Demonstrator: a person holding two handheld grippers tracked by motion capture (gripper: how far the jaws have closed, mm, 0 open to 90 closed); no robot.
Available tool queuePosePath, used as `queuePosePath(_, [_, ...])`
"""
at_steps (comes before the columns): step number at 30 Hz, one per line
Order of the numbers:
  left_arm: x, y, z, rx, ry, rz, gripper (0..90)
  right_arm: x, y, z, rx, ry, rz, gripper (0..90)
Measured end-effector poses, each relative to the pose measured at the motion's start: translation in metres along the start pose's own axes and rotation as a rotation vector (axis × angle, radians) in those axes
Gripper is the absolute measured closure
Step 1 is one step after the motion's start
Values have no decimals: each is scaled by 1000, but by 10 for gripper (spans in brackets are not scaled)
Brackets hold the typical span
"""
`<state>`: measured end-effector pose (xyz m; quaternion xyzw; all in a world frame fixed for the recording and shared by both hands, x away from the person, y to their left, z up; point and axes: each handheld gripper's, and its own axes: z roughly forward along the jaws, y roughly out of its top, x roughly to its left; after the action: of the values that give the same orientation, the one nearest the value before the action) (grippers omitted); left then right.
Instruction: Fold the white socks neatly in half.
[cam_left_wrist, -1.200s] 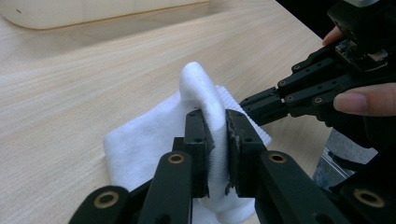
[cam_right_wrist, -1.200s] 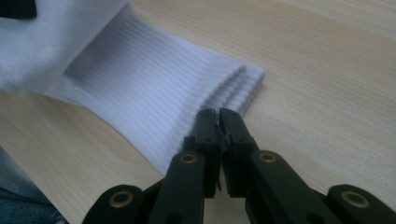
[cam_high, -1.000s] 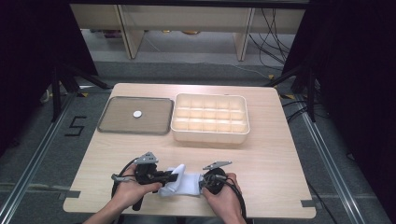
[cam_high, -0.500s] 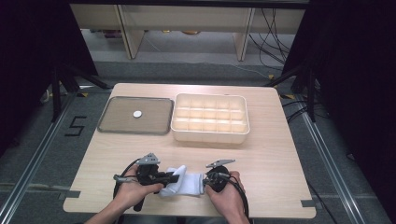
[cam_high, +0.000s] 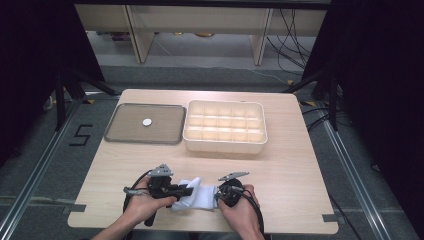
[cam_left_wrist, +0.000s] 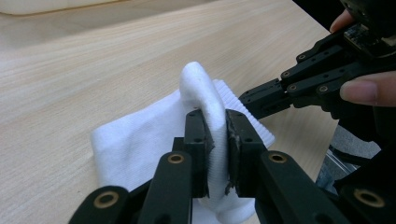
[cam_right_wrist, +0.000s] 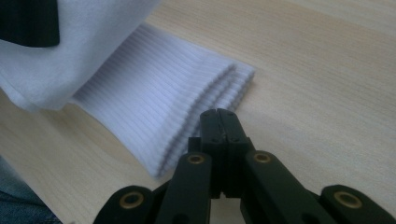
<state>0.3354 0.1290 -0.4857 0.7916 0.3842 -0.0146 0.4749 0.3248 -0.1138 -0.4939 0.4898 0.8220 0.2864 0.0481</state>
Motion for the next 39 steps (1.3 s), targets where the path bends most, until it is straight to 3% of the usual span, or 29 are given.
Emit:
queuePosePath(1, [-1,0,1,-4,-2,-6,793,1,0,1,12,-17,19,900])
queuePosePath(4, [-1,1,2,14,-11,3,793,3,0,1,9,8,13,900])
queuePosePath(6, [-2,0,3,12,13,3,793,1,0,2,16,-12,-4,900])
queuePosePath(8, [-1,0,4,12,-4,-1,793,1,0,2,13,-12,-5,900])
queuePosePath(9, [-1,0,4,15,4,3,792,3,0,1,3,20,10,900])
queuePosePath(13, [-1,-2,7,17,-4,4,792,3,0,3,6,19,4,900])
queuePosePath(14, [-1,-2,8,18,-1,3,791,3,0,3,6,1,4,900])
queuePosePath(15, [-1,-2,8,19,3,3,791,4,0,2,2,23,10,900])
queuePosePath(17, [-2,-2,9,22,13,2,790,4,0,3,0,-12,-2,900])
queuePosePath(22, [-1,-1,12,24,28,-3,788,5,0,1,4,11,-3,900])
queuePosePath(29, [0,-1,16,21,14,2,787,6,1,1,0,28,-11,900])
queuePosePath(31, [-2,0,17,22,33,-2,786,6,1,2,0,11,-16,900])
queuePosePath(32, [-1,-1,19,20,14,4,786,7,1,2,-2,9,-10,900])
queuePosePath(39, [-2,-2,23,27,29,8,783,8,1,4,-4,20,-3,900])
